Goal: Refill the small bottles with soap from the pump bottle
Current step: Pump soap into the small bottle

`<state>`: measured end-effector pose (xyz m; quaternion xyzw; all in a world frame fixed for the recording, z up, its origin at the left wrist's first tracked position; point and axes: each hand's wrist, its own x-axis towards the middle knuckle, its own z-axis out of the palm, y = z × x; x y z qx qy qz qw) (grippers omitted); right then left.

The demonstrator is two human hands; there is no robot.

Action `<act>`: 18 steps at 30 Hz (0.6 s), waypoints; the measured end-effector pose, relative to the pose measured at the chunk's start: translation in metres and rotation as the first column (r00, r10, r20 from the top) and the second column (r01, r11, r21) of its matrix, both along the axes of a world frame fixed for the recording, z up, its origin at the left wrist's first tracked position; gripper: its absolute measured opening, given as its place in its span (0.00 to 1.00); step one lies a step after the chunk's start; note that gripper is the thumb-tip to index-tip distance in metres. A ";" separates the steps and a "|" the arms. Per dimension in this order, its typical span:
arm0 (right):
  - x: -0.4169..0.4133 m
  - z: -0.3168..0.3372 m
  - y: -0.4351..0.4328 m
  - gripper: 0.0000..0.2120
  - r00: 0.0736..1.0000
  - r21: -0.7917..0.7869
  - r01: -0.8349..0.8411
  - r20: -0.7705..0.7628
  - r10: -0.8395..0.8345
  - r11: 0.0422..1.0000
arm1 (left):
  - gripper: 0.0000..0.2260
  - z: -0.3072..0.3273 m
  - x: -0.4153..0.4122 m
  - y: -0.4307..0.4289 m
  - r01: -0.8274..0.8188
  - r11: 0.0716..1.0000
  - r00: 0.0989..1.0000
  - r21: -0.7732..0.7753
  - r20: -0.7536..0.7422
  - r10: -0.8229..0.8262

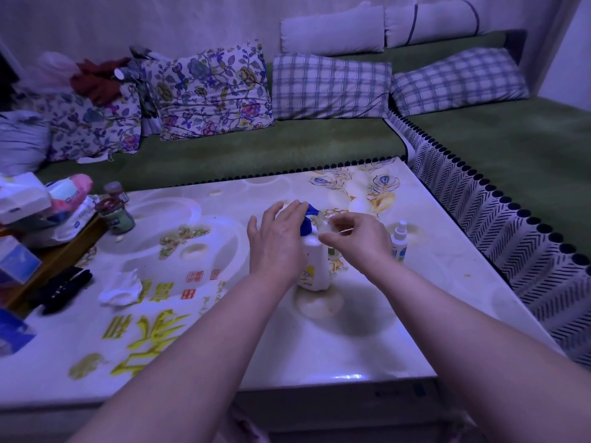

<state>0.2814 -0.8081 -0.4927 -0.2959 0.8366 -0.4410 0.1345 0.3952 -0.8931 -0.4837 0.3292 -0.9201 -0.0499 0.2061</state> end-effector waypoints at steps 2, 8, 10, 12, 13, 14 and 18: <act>0.000 -0.001 -0.001 0.12 1.000 -0.004 0.003 0.007 -0.003 1.000 | 0.32 0.003 0.000 0.000 0.003 1.000 1.000 0.013 -0.003 -0.003; 0.001 -0.003 -0.001 0.10 0.999 -0.025 0.000 0.036 0.000 1.000 | 0.31 0.005 0.000 -0.001 0.018 1.000 1.000 0.004 -0.001 -0.018; 0.002 -0.003 -0.001 0.10 0.999 -0.030 0.000 0.043 0.002 1.000 | 0.31 0.006 0.000 -0.001 0.018 1.000 1.000 0.003 0.004 -0.019; 0.002 -0.003 -0.003 0.10 0.999 -0.028 -0.001 0.045 0.002 1.000 | 0.31 0.006 0.001 -0.001 0.016 1.000 1.000 0.005 0.008 -0.016; 0.002 -0.003 -0.003 0.10 0.999 -0.029 -0.001 0.046 0.002 1.000 | 0.31 0.006 0.001 -0.001 0.014 1.000 1.000 0.005 0.010 -0.015; 0.002 -0.003 -0.003 0.10 0.999 -0.029 0.001 0.046 0.001 1.000 | 0.31 0.006 0.001 -0.001 0.014 1.000 1.000 0.006 0.010 -0.014; 0.002 -0.005 -0.004 0.11 0.999 -0.034 0.010 0.054 -0.008 0.999 | 0.31 0.006 0.002 -0.001 0.018 1.000 1.000 0.005 0.017 -0.018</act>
